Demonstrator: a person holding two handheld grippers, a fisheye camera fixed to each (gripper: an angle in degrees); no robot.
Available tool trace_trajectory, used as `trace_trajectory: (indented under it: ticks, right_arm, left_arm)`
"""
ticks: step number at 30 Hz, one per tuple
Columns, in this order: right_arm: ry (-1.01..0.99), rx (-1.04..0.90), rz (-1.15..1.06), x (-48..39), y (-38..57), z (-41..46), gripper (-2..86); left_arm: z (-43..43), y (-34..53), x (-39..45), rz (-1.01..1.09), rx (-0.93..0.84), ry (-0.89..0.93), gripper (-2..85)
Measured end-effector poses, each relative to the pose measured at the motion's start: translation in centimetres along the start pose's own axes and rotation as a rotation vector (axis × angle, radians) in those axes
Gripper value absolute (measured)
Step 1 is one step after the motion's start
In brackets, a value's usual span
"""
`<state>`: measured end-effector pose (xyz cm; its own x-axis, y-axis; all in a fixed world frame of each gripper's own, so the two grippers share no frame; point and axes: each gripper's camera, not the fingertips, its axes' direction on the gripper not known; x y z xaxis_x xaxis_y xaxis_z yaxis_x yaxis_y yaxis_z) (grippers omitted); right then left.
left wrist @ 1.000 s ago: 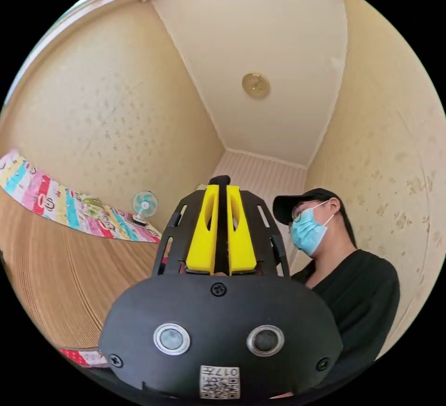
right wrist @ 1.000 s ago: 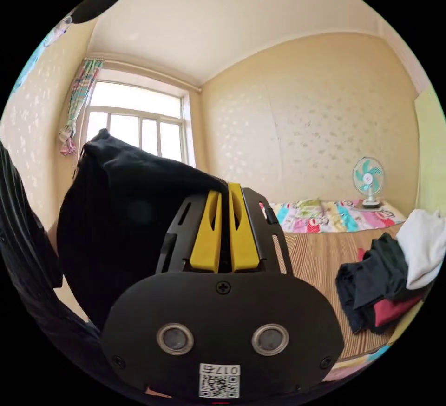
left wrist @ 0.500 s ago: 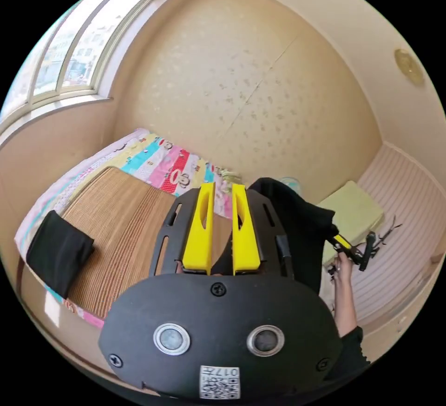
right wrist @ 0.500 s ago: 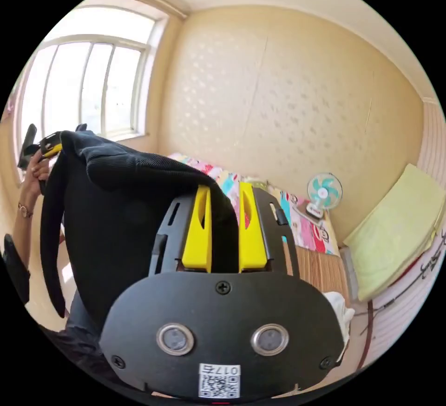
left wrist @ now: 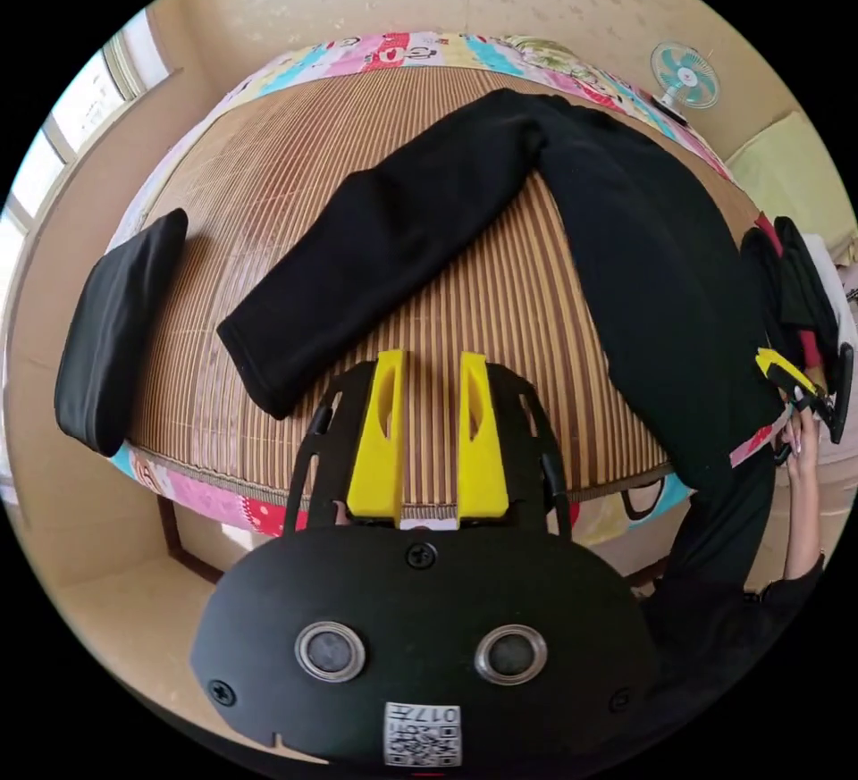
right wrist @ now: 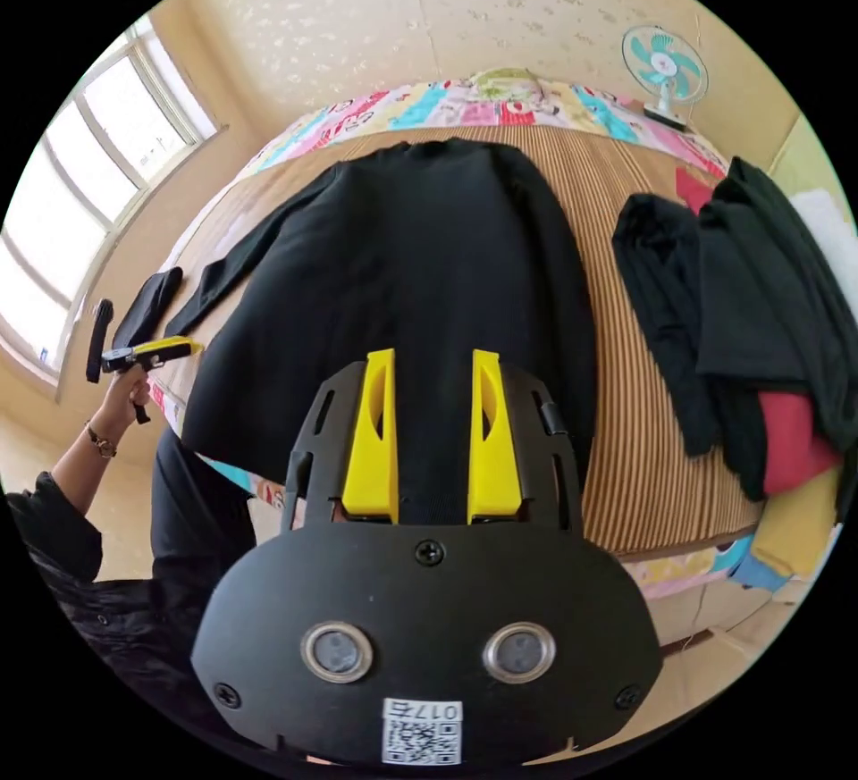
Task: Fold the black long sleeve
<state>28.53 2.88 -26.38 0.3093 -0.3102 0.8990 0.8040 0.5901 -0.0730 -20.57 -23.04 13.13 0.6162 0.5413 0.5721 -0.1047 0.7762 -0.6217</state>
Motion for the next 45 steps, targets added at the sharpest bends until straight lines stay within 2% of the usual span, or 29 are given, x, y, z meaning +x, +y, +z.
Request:
trace_trajectory:
  ticks: [2,3,5,7,9,10,12,13,14,15,18,21,22,24,27,29,30,31,34,35,40,43,45]
  right_arm:
    - [0.016,-0.065,-0.034,-0.5,2.4,1.9,13.5]
    - [0.029,0.002,-0.096,-1.3,3.9,1.6,13.7]
    - [0.095,-0.004,-0.111,-1.9,4.8,0.9,13.3]
    - [0.142,0.04,-0.06,-1.6,5.0,-1.3,12.9]
    - [0.144,0.167,0.042,-0.2,5.7,-3.7,12.8]
    - [0.132,0.218,0.116,1.1,6.0,-4.6,12.6]
    - [0.084,0.192,0.164,3.0,5.9,-3.8,11.8]
    - [0.036,0.075,0.178,4.2,5.2,-1.7,10.7]
    - [0.019,0.011,0.175,4.6,4.9,-0.7,9.5]
    - [0.043,0.035,0.147,4.4,4.7,-1.2,7.2]
    - [0.029,0.077,0.073,3.5,4.2,-5.4,3.8]
    - [-0.211,0.183,0.058,4.6,5.7,-10.4,3.2]
    - [-0.294,0.164,0.051,5.4,6.4,-11.1,3.3]
    - [-0.332,0.155,0.104,7.3,7.8,-11.3,3.7]
    - [-0.182,0.235,0.322,11.2,10.7,-11.1,9.6]
    - [-0.089,0.157,0.395,12.9,10.8,-9.2,11.8]
    - [-0.063,-0.001,0.421,13.8,10.2,-6.7,11.6]
    - [-0.061,-0.134,0.417,14.0,9.8,-4.6,10.6]
    - [0.032,-0.168,0.29,13.2,8.7,-6.7,4.7]
    - [0.047,-0.163,0.314,13.6,8.6,-7.7,4.5]
    - [0.263,0.202,0.468,18.3,10.4,-20.9,4.5]
    - [0.343,0.115,0.513,23.2,10.6,-19.8,6.7]
    - [0.29,0.085,0.61,25.6,12.2,-18.8,9.7]
  left_arm:
    - [-0.4,-1.0,-0.4,0.073,-0.029,0.024,6.7]
    - [-0.8,-1.9,-1.5,0.043,-0.062,0.034,4.3]
    - [-2.4,-2.7,-4.5,-0.148,-0.021,-0.029,3.0]
    - [-4.9,-2.5,-6.1,-0.186,0.102,0.152,5.5]
    - [-6.0,-2.4,-5.1,-0.101,0.191,0.441,11.6]
    - [-5.8,-2.5,-4.3,-0.065,0.186,0.48,12.1]
    - [-3.8,-3.1,0.3,0.081,0.11,0.515,12.8]
    - [-2.9,-3.2,1.7,0.121,0.07,0.524,12.7]
    - [-1.1,-3.5,4.5,0.187,-0.044,0.559,10.1]
    - [-0.6,-3.2,6.2,0.208,-0.08,0.538,7.8]
    - [-4.9,-1.8,5.9,0.26,0.007,0.521,5.0]
    - [-10.5,1.2,-0.4,0.149,0.15,0.68,2.6]
    - [-11.2,2.0,-1.9,0.102,0.161,0.687,2.4]
    - [-12.5,4.9,-6.9,-0.07,0.123,0.605,2.7]
    - [-13.7,8.2,-9.7,-0.127,0.09,0.451,6.2]
    - [-14.0,9.5,-10.8,-0.162,0.057,0.431,10.4]
    - [-14.1,10.1,-11.5,-0.186,0.052,0.443,10.8]
    - [-14.2,10.4,-11.8,-0.192,0.054,0.454,11.0]
    - [-15.1,10.7,-13.1,-0.216,0.064,0.481,11.0]
    - [-15.6,10.7,-13.6,-0.221,0.081,0.485,11.0]
    - [-16.7,10.0,-16.4,-0.236,0.114,0.522,11.2]
    - [-15.8,9.4,-18.1,-0.264,0.109,0.597,11.5]
    - [-15.2,9.3,-19.2,-0.294,0.114,0.686,11.7]
